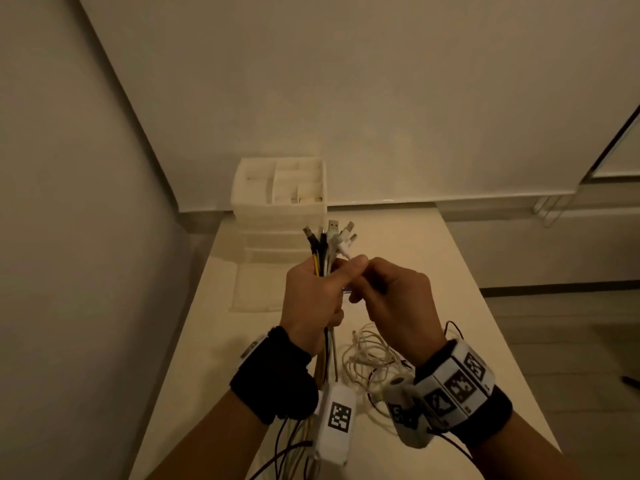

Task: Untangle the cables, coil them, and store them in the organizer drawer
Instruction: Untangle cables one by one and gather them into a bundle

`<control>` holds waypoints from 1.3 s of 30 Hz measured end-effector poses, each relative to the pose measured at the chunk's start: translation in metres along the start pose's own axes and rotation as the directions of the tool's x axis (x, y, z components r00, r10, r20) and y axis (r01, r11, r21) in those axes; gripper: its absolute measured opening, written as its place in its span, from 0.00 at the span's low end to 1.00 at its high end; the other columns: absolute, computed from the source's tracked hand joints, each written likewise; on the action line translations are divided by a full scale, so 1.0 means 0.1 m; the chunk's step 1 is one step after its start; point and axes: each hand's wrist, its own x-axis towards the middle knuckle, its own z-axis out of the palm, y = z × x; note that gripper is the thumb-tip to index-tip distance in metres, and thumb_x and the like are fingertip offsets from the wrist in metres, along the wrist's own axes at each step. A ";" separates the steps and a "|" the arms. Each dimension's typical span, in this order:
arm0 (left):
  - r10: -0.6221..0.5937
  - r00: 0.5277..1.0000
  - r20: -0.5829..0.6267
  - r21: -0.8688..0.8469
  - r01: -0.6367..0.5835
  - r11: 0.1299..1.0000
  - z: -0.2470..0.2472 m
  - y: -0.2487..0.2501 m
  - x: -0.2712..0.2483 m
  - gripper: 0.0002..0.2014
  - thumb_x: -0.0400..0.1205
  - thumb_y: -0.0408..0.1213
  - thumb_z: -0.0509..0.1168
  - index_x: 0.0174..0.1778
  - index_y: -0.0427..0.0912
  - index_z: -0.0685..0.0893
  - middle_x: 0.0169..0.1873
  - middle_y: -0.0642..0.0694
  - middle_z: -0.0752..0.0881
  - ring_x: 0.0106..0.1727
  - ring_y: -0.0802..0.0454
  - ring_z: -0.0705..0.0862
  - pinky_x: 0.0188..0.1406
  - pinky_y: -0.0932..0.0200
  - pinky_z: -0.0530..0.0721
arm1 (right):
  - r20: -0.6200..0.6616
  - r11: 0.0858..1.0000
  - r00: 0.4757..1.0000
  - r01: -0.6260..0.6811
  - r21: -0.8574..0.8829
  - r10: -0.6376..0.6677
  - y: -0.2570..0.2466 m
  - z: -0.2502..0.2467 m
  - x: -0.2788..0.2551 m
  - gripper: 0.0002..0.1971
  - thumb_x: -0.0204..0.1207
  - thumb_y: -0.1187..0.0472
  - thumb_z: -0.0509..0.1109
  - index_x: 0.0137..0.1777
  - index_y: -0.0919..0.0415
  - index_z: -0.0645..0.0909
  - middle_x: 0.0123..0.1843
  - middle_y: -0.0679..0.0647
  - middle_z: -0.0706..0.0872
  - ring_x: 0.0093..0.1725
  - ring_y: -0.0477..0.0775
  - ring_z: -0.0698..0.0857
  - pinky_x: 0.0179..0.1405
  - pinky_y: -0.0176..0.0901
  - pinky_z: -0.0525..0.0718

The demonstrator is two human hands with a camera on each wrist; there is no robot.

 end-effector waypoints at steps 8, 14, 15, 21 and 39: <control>0.094 0.991 -0.093 0.088 -0.086 0.992 -0.01 0.03 0.02 0.22 0.88 0.52 0.55 0.35 0.39 0.75 0.16 0.52 0.68 0.13 0.57 0.63 0.16 0.66 0.62 | 0.172 0.993 0.978 -0.110 -0.035 0.114 0.00 -0.06 -0.11 0.13 0.81 0.51 0.68 0.36 0.55 0.81 0.26 0.49 0.87 0.22 0.43 0.82 0.29 0.36 0.81; 0.235 0.959 -0.160 -0.061 -0.247 0.967 -0.24 0.33 0.09 0.22 0.88 0.54 0.50 0.35 0.44 0.73 0.24 0.48 0.79 0.26 0.48 0.81 0.27 0.54 0.81 | 0.347 0.945 0.934 -0.190 0.265 0.091 0.39 0.02 -0.42 0.12 0.85 0.60 0.60 0.44 0.55 0.85 0.25 0.51 0.78 0.26 0.46 0.74 0.29 0.36 0.74; 0.242 0.958 -0.154 -0.118 -0.261 0.958 -0.25 0.37 0.08 0.22 0.88 0.54 0.50 0.35 0.44 0.73 0.23 0.48 0.77 0.28 0.47 0.84 0.32 0.50 0.85 | 0.337 0.938 0.937 -0.194 0.288 0.091 0.48 0.05 -0.42 0.13 0.86 0.61 0.60 0.44 0.56 0.85 0.25 0.51 0.77 0.26 0.47 0.74 0.29 0.36 0.73; 0.327 0.929 -0.171 -0.252 -0.362 0.897 -0.43 0.73 0.03 0.21 0.83 0.60 0.53 0.32 0.48 0.69 0.21 0.53 0.63 0.15 0.59 0.59 0.14 0.70 0.59 | 0.380 0.894 0.876 -0.394 0.213 0.296 1.14 0.23 -0.69 0.24 0.78 0.36 0.61 0.27 0.52 0.77 0.24 0.48 0.74 0.25 0.45 0.72 0.31 0.39 0.71; 0.218 0.960 0.172 0.574 -0.278 0.770 0.03 -0.37 0.12 0.11 0.80 0.33 0.70 0.58 0.46 0.88 0.46 0.55 0.90 0.48 0.61 0.87 0.49 0.58 0.85 | 0.130 0.801 0.941 -0.335 0.496 0.313 0.40 -0.20 0.02 0.21 0.85 0.62 0.59 0.28 0.65 0.72 0.23 0.49 0.68 0.25 0.48 0.62 0.28 0.46 0.61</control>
